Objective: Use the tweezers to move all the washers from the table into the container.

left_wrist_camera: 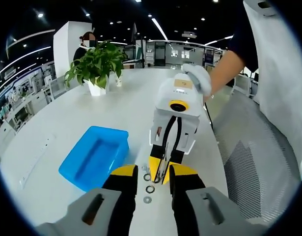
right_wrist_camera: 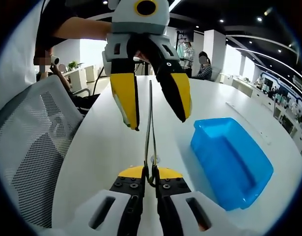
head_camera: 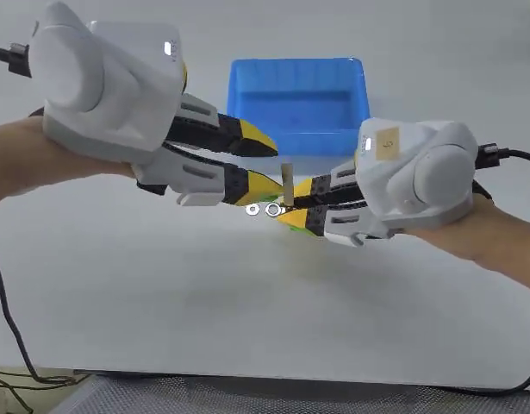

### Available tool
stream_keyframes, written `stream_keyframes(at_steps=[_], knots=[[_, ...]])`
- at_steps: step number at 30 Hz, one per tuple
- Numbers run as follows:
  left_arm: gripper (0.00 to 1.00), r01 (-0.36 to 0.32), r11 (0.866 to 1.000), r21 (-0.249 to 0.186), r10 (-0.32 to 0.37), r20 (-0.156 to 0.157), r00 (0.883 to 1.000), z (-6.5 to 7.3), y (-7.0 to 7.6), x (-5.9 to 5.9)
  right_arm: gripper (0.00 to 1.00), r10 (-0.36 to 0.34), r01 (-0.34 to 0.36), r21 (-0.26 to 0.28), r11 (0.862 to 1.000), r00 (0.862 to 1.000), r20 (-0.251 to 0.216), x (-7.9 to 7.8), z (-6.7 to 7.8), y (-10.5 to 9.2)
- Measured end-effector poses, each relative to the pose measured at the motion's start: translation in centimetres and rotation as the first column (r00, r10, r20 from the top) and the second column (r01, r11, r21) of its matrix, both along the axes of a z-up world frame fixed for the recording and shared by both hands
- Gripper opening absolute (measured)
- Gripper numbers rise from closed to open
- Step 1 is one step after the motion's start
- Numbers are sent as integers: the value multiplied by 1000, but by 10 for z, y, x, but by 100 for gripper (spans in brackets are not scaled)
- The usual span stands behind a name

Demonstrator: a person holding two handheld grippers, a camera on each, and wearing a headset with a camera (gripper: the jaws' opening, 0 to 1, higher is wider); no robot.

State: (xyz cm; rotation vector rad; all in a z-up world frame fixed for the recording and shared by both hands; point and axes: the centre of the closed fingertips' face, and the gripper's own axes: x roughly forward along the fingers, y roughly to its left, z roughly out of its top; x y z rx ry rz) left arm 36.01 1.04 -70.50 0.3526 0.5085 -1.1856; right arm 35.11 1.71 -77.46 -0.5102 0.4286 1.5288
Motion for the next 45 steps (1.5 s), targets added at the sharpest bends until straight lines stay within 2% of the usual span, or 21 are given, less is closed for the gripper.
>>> stream_keyframes(at_steps=[2, 4, 8, 10, 13, 16, 18, 21, 22, 25, 30, 32, 36, 40, 45], knots=[[36, -21, 1000, 4, 21, -12, 1000, -1, 5, -1, 8, -5, 5, 3, 1000, 1000, 8, 1, 4, -2], [40, -39, 999, 5, 39, -1, 999, -1, 10, -3, 8, -9, 9, 7, 1000, 1000, 22, 2, 10, -4], [49, -79, 997, 6, 79, -5, 997, -2, 22, -8, 8, -29, 29, 28, 999, 999, 22, 8, 25, -6], [54, -98, 995, 13, 98, 4, 995, -1, 27, -9, 8, -34, 33, 37, 999, 999, 23, 12, 33, -8], [55, -126, 992, 11, 125, 18, 992, 2, 34, -10, 8, -71, 70, 65, 995, 997, 13, 26, 48, -12], [58, -152, 988, -17, 153, 25, 988, 7, 39, -9, 8, -88, 89, 100, 991, 996, -5, 37, 67, -15], [61, -173, 985, -26, 173, 29, 984, 9, 43, -8, 8, -97, 95, 103, 990, 995, 14, 43, 75, -16], [64, -181, 983, 4, 181, 55, 982, 9, 48, -7, 8, -114, 110, 120, 987, 993, 26, 56, 90, -19], [65, -184, 983, 1, 183, 61, 981, 10, 49, -7, 8, -126, 121, 132, 984, 992, 31, 63, 96, -19], [68, -192, 981, -12, 193, 59, 979, 12, 51, -6, 8, -135, 126, 126, 984, 989, 65, 79, 103, -20], [76, -219, 976, -23, 220, 61, 974, 11, 57, -2, 8, -154, 143, 110, 984, 984, 90, 107, 96, -13], [81, -231, 973, -26, 232, 54, 971, 10, 61, -2, 8, -165, 154, 109, 982, 982, 94, 119, 89, -7], [87, -249, 968, -20, 249, 43, 967, 6, 66, -2, 8, -187, 180, 106, 978, 980, 63, 136, 65, 6], [88, -273, 962, -17, 273, 28, 962, 2, 73, -2, 8, -206, 202, 93, 975, 978, 34, 145, 39, 18], [88, -310, 950, -25, 310, 9, 951, -1, 81, -4, 9, -203, 201, 66, 977, 979, 26, 145, 17, 26]])
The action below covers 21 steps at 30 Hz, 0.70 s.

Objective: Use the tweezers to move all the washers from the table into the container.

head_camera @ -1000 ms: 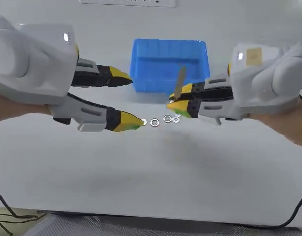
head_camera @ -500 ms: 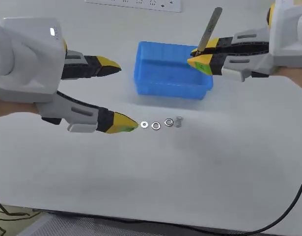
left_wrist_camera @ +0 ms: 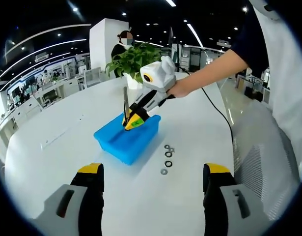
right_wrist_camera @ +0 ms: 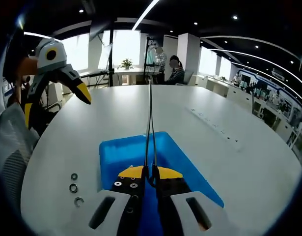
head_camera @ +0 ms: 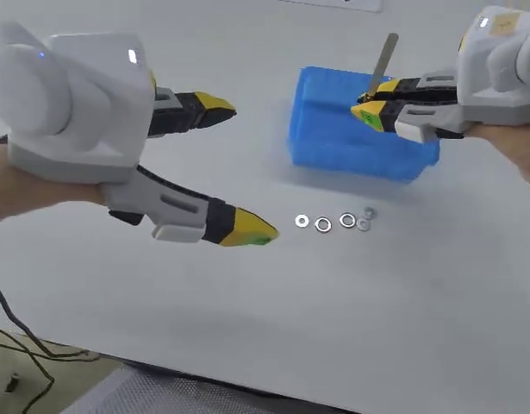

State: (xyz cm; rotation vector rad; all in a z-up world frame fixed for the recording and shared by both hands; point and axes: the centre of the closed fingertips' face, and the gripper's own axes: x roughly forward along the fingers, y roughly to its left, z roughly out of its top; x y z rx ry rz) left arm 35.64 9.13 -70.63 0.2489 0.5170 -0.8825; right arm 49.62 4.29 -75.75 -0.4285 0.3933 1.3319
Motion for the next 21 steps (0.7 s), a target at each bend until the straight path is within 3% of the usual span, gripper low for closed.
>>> stream_keyframes(at_steps=[3, 21], knots=[[88, -11, 1000, 15, 11, -20, 1000, -7, 6, -3, 9, 22, -22, -31, 999, 1000, 7, -2, -9, 1], [89, -40, 999, 13, 41, -52, 998, -15, 9, -7, 10, 46, -46, -19, 999, 999, -27, -4, -17, 4]])
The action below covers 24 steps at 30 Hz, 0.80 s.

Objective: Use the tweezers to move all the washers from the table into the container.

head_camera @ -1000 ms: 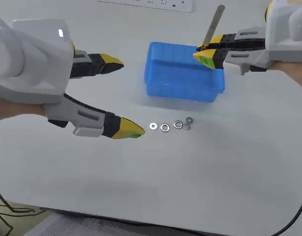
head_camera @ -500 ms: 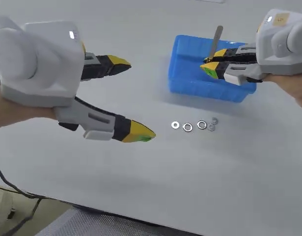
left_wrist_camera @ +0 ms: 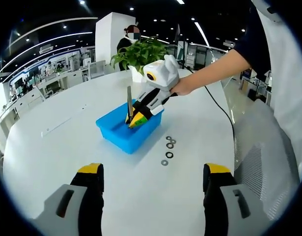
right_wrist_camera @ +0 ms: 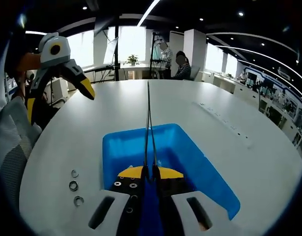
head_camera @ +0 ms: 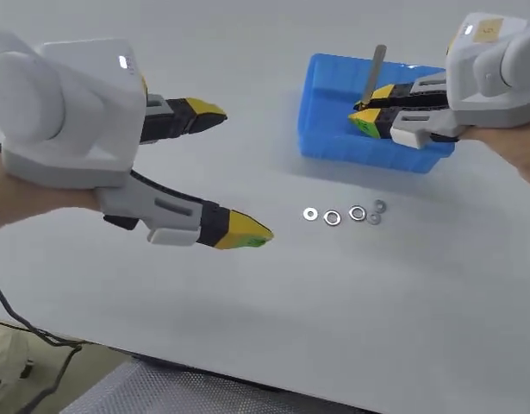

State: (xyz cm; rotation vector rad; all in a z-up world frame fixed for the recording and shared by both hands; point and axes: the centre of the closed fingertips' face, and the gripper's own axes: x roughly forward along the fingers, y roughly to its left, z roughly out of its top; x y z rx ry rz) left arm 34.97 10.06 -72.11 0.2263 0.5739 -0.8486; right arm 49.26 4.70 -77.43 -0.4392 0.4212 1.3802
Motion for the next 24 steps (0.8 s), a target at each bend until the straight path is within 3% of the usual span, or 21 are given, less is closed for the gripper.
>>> stream_keyframes(at_steps=[2, 8, 14, 16, 21, 23, 24], knots=[[89, -7, 1000, -6, 7, 1, 1000, 0, 0, 0, 10, -3, 3, 6, 1000, 1000, -11, 0, 0, 1], [88, -1, 1000, -5, 1, -2, 1000, 0, -1, 1, 8, 1, -1, -3, 1000, 1000, 13, 1, 0, -1], [88, -34, 999, -17, 35, 29, 999, 6, 2, 17, 7, 20, -20, -19, 1000, 999, 28, 0, -1, -3], [88, -41, 998, -48, 43, 41, 998, 12, 0, 25, 7, 26, -25, -20, 999, 999, 28, -2, 0, -3], [87, -6, 1000, -10, 7, 78, 997, 15, -6, 58, 7, 55, -54, -22, 998, 997, 48, -10, 7, -1], [84, 9, 1000, -19, -7, 90, 996, 20, -12, 69, 7, 64, -62, -23, 998, 996, 54, -12, 9, 0], [82, 20, 999, -33, -16, 113, 993, 25, -18, 78, 7, 67, -66, -25, 998, 996, 63, -12, 10, 0]])
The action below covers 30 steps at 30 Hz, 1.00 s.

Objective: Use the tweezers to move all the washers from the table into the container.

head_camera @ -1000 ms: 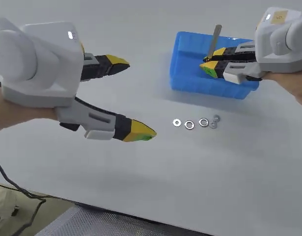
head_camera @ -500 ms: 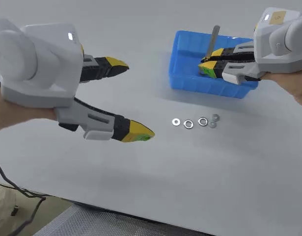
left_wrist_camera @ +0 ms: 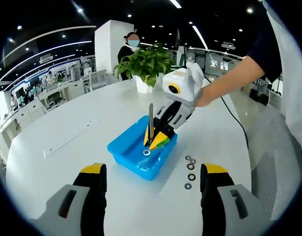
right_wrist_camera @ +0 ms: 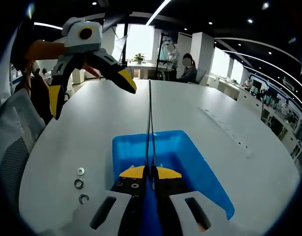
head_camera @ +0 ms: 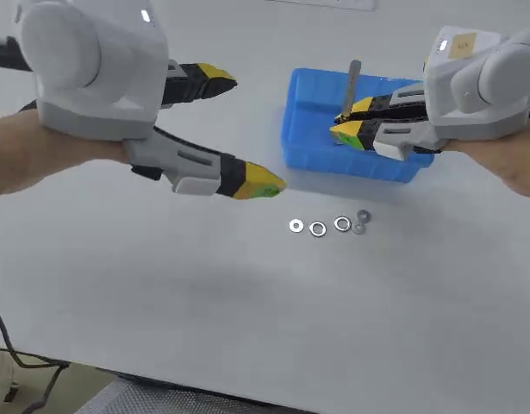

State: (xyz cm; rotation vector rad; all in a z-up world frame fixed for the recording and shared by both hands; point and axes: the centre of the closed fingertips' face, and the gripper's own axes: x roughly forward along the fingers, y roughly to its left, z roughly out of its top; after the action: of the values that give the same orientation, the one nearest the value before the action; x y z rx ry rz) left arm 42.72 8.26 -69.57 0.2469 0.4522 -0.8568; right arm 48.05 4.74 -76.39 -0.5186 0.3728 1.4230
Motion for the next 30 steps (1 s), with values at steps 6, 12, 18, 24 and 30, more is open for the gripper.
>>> stream_keyframes(at_steps=[6, 12, 18, 24, 30], knots=[[70, 60, 998, -9, -60, 42, 997, 17, -25, 30, 7, 1, -1, -5, 1000, 1000, 18, -3, 6, -1], [57, 138, 989, -49, -137, 28, 990, 14, -44, 48, 7, 4, -4, 8, 1000, 1000, 25, -6, 15, 0], [33, 173, 984, -46, -172, 17, 985, 15, -54, 51, 7, 24, -24, -2, 1000, 999, 31, -9, 15, -1], [24, 208, 976, -58, -209, -5, 978, 16, -61, 49, 7, 19, -19, 4, 1000, 999, 27, -7, 15, -2], [20, 245, 968, -47, -245, 10, 970, 17, -66, 49, 7, 36, -36, 6, 999, 999, 30, -10, 17, 0]])
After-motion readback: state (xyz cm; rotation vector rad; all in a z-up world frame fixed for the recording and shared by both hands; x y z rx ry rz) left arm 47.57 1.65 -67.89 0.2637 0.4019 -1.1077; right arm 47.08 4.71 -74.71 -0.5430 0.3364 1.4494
